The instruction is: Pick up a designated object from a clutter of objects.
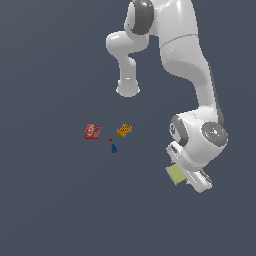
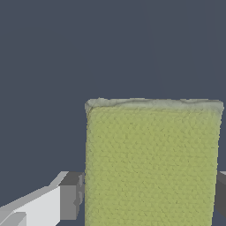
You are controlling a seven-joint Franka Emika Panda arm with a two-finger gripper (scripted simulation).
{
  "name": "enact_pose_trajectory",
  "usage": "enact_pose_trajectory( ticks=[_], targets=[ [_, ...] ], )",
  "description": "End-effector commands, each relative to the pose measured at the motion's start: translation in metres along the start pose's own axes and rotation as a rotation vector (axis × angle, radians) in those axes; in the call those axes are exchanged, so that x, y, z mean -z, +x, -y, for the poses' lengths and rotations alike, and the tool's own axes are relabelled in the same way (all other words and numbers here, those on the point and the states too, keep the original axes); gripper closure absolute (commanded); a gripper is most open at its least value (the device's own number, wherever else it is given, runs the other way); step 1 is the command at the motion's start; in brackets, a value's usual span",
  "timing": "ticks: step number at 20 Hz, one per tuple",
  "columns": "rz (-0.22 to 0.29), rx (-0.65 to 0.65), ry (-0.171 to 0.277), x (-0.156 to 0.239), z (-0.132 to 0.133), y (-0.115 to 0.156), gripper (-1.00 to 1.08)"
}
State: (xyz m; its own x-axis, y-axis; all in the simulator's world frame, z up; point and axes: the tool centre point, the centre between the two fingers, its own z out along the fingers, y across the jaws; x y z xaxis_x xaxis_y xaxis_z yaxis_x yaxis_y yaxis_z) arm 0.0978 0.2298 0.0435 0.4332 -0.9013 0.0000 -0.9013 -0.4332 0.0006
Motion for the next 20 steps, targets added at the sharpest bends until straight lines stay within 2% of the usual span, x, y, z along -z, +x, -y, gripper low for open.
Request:
enact_pose_trajectory(
  ticks=[1, 6, 20],
  targets=[
    [0.0, 0.0, 0.003, 0.017, -0.003, 0.001, 1.08],
    [0.0, 0.0, 0.002, 0.062, -0.012, 0.004, 1.08],
    [0.0, 0.0, 0.002, 0.223, -0.044, 0.015, 1.08]
  ],
)
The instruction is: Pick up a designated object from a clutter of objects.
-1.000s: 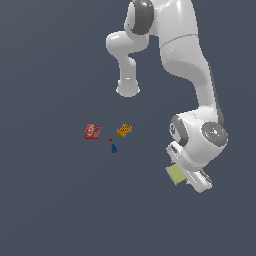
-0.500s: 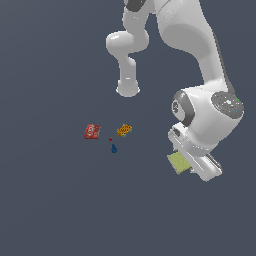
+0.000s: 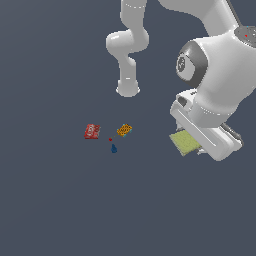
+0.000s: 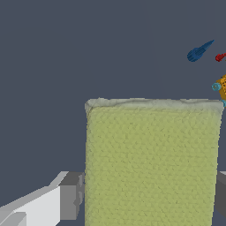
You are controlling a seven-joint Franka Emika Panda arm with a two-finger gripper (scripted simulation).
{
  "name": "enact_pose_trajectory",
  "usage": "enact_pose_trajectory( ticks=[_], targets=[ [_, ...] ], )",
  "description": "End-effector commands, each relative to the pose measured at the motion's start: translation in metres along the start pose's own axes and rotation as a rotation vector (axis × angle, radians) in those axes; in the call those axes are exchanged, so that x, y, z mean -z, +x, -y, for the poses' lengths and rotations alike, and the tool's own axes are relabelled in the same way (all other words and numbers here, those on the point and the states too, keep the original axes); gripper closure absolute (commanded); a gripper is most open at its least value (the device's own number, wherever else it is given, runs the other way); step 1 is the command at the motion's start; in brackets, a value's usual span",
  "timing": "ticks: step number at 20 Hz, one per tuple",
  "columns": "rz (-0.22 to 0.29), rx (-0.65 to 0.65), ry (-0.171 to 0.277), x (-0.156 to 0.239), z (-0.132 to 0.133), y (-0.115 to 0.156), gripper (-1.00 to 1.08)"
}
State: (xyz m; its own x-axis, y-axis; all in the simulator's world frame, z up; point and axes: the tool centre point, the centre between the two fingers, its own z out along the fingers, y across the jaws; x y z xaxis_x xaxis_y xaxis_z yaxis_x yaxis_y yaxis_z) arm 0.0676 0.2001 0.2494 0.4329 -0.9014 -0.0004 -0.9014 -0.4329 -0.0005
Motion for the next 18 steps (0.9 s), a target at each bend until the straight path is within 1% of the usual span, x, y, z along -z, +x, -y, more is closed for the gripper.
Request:
enact_pose_trajectory(
  ticks=[1, 5, 9, 13, 18],
  targets=[
    [0.0, 0.0, 0.0, 0.027, -0.005, 0.002, 1.08],
    [0.0, 0.0, 0.0, 0.063, -0.011, 0.004, 1.08],
    [0.0, 0.0, 0.0, 0.089, -0.015, 0.006, 1.08],
    [0.0, 0.0, 0.0, 0.104, -0.016, 0.007, 1.08],
    [0.0, 0.0, 0.0, 0.11, -0.016, 0.008, 1.08]
  ],
)
